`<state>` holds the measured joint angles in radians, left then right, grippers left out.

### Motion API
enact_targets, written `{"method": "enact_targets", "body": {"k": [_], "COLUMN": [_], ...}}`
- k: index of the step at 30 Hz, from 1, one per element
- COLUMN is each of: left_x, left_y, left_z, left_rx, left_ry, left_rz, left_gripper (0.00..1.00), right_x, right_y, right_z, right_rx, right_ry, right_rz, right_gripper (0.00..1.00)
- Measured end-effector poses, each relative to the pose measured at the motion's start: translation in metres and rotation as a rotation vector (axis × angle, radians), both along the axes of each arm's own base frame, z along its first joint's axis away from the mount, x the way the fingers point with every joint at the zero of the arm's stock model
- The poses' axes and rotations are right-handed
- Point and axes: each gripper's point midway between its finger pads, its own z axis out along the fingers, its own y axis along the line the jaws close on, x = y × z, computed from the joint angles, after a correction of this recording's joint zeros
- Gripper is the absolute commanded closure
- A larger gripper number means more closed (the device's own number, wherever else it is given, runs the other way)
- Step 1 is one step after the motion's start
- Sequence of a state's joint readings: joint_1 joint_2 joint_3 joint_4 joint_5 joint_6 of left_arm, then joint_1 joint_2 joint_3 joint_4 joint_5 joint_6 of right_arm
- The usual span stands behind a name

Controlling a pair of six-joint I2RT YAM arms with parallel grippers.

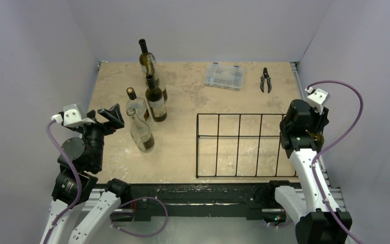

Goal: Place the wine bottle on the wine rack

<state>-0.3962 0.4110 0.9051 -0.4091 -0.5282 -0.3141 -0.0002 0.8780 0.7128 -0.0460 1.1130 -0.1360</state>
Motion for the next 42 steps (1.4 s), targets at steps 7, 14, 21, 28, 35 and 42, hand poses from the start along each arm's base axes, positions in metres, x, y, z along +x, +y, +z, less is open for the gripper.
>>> {"method": "enact_targets", "body": {"k": [7, 14, 21, 28, 35, 42], "left_x": [-0.001, -0.003, -0.007, -0.007, -0.008, -0.008], "left_y": [0.0, 0.0, 0.004, 0.004, 0.005, 0.005], "left_z": [0.001, 0.002, 0.005, 0.005, 0.006, 0.006], "left_rx": [-0.001, -0.003, -0.003, -0.005, -0.005, -0.005], "left_ry": [-0.003, -0.009, -0.025, -0.027, -0.029, -0.029], "left_rz": [-0.003, -0.001, 0.006, 0.009, 0.011, 0.013], "left_gripper": [0.1, 0.1, 0.1, 0.1, 0.1, 0.1], "right_x": [-0.001, 0.007, 0.008, 0.003, 0.007, 0.013], "right_y": [-0.001, -0.003, -0.003, -0.003, -0.001, 0.002], "right_z": [-0.002, -0.007, -0.009, -0.007, -0.015, -0.031], "right_rx": [0.007, -0.003, -0.015, -0.009, 0.009, 0.031], "right_ry": [-0.002, 0.03, 0.051, 0.037, 0.05, 0.106], "right_rz": [-0.024, -0.051, -0.066, -0.068, -0.051, -0.016], "right_gripper": [0.88, 0.88, 0.86, 0.66, 0.53, 0.4]}}
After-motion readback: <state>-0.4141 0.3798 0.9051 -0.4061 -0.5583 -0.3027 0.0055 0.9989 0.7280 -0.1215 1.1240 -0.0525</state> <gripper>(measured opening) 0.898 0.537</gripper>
